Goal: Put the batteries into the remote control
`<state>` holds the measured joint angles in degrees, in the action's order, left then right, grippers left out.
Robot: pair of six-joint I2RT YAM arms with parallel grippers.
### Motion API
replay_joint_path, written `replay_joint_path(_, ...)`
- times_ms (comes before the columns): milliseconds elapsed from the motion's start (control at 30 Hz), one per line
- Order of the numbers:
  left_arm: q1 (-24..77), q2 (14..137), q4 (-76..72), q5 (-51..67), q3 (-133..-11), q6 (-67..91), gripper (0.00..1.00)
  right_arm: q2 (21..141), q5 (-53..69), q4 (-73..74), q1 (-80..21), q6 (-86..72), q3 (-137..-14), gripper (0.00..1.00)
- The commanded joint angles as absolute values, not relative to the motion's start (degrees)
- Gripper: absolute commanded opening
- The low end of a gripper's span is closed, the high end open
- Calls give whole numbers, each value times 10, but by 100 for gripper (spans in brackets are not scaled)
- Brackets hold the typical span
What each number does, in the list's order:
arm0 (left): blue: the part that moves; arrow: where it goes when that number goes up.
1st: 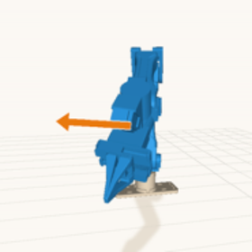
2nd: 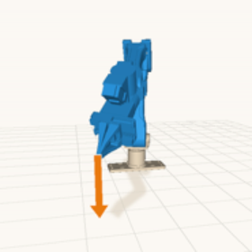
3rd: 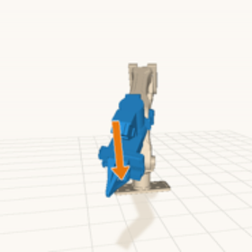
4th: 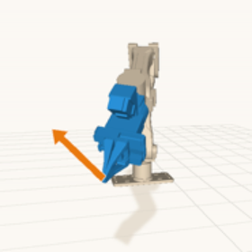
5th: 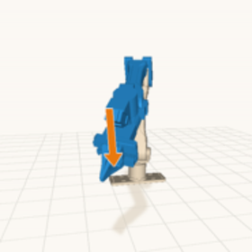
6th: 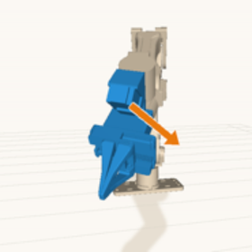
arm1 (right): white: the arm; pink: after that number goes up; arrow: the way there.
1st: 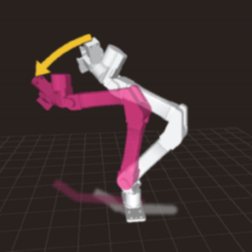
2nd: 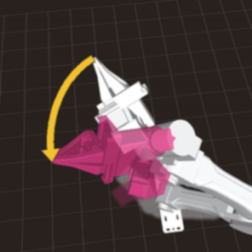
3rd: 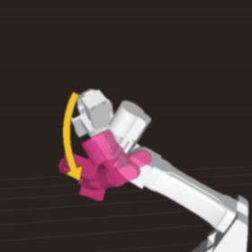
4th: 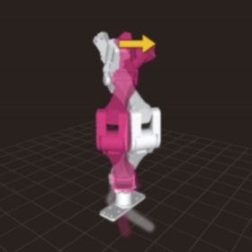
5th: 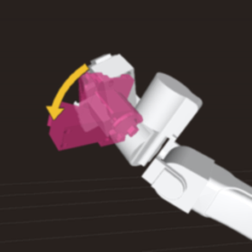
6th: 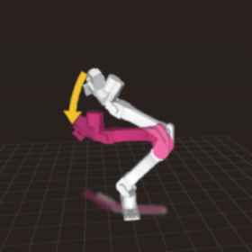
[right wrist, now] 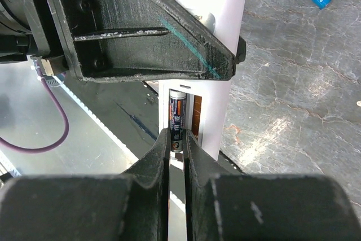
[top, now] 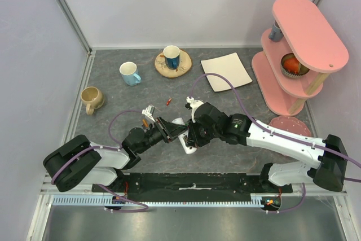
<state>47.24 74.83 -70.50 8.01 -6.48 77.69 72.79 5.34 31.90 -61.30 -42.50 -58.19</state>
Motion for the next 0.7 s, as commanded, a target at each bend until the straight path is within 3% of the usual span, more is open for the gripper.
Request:
replay_joint_path(0, 493, 734, -954, 104, -83, 780, 2, 737, 79, 176, -616, -452, -593, 0)
replay_joint_path(100, 493, 735, -954, 102, -83, 780, 2, 743, 72, 176, -616, -453, -595, 0)
replay_joint_path(333, 493, 740, -954, 98, -82, 780, 2, 754, 63, 178, -616, -454, -603, 13)
replay_joint_path(667, 494, 751, -952, 93, -86, 781, 2, 764, 59, 178, -616, -457, -614, 17)
